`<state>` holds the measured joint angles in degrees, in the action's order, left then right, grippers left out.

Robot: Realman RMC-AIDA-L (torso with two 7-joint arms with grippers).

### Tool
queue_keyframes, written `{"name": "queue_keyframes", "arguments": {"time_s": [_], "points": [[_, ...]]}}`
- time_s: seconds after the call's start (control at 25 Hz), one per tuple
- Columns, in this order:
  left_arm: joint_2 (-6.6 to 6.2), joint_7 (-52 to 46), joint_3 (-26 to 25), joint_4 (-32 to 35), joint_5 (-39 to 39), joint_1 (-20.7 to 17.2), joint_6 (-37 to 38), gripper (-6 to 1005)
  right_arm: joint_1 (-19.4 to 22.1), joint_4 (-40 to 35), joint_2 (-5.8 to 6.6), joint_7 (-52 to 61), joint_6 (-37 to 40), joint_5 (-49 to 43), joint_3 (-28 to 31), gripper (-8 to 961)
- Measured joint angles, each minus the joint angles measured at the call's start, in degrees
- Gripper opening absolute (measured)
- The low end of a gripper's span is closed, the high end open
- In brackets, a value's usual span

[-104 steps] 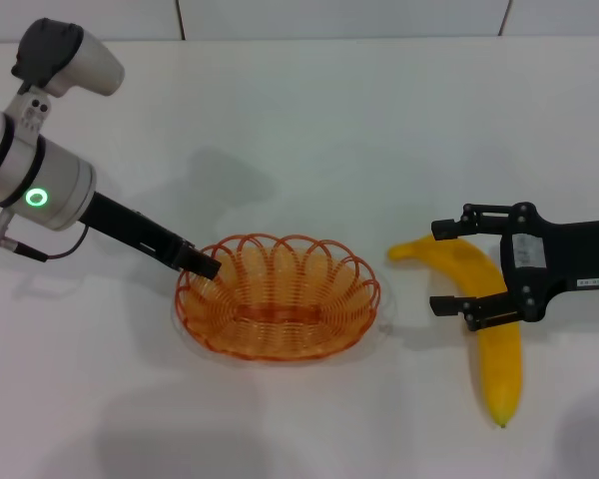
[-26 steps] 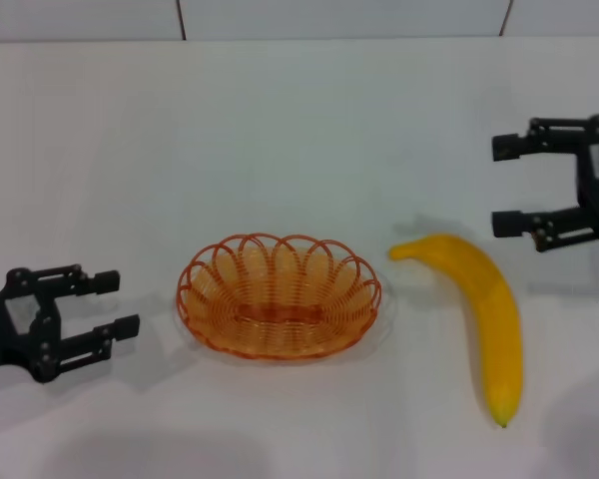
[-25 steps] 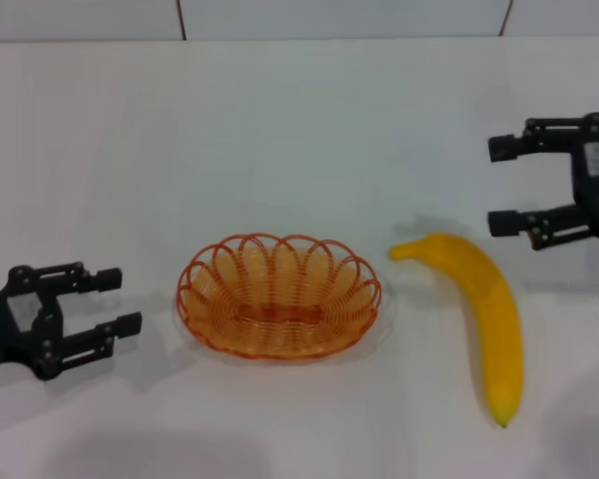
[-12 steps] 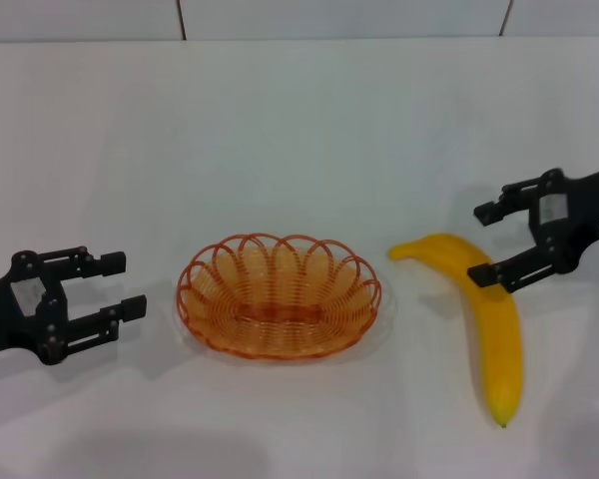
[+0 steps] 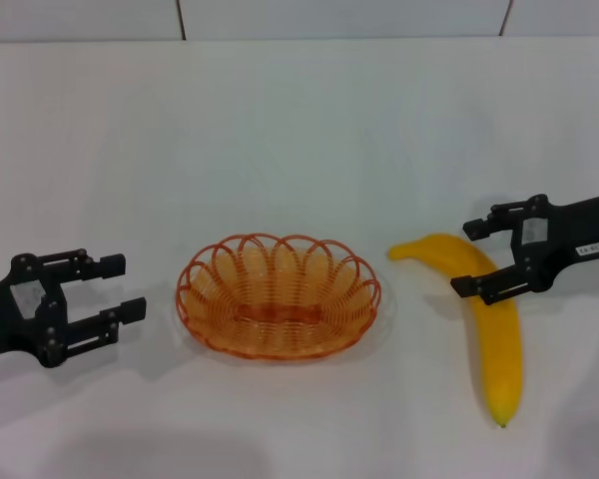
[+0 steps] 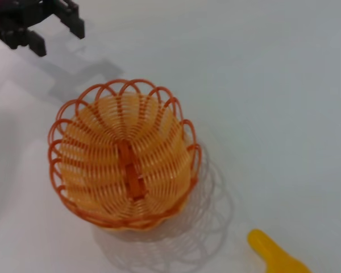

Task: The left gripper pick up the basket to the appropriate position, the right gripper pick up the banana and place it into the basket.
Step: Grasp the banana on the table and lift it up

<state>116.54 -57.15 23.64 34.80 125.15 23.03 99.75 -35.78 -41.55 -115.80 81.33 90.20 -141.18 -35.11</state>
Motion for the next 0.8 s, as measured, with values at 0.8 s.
{"name": "queue_keyframes", "arguments": {"time_s": [0.8], "points": [[0.0,0.0,0.0,0.0,0.2,-0.2,0.0,581,2.8,3.5,0.39,-1.0,-5.0,0.2,2.1,894]]}}
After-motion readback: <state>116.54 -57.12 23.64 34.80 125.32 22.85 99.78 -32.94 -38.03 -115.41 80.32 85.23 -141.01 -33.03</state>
